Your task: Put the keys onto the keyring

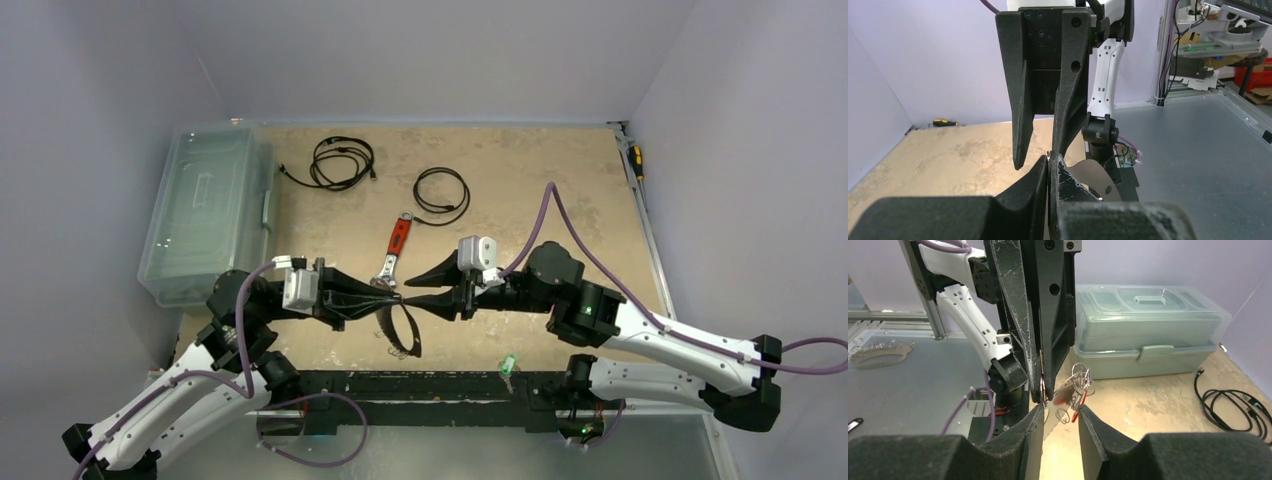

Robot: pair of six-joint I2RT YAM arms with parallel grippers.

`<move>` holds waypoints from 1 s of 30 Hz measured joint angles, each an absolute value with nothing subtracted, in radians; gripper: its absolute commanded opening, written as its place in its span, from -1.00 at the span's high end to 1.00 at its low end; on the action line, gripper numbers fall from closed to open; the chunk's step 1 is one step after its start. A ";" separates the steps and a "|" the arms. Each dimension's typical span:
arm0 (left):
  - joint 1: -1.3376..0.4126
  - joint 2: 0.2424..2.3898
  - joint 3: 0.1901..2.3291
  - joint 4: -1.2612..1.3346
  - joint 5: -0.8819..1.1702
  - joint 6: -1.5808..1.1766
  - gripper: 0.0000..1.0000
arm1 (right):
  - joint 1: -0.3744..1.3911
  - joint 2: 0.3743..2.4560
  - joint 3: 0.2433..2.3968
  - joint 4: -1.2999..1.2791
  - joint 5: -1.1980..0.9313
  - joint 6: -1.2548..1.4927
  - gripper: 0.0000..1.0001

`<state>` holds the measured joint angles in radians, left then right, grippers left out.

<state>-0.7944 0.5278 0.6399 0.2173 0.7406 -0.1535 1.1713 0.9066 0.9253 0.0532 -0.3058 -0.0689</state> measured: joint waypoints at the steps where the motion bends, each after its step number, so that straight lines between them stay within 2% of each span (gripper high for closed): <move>1: -0.794 0.527 0.636 0.233 0.736 -0.165 1.00 | 1.171 0.910 0.925 0.061 -0.308 -0.067 0.32; 8: -0.794 0.522 0.624 0.273 0.696 -0.195 1.00 | 1.170 0.925 0.925 0.098 -0.309 -0.060 0.44; 21: -0.795 0.517 0.627 0.193 0.636 -0.155 1.00 | 1.158 0.942 0.925 0.072 -0.309 -0.060 0.39; 30: -0.796 0.519 0.632 0.178 0.659 -0.145 1.00 | 1.157 0.942 0.925 0.064 -0.339 -0.060 0.48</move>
<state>-0.7956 0.5186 0.6323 0.1780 0.6594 -0.1448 1.1572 0.9417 0.9253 0.0643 -0.3386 -0.0601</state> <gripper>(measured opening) 0.006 0.266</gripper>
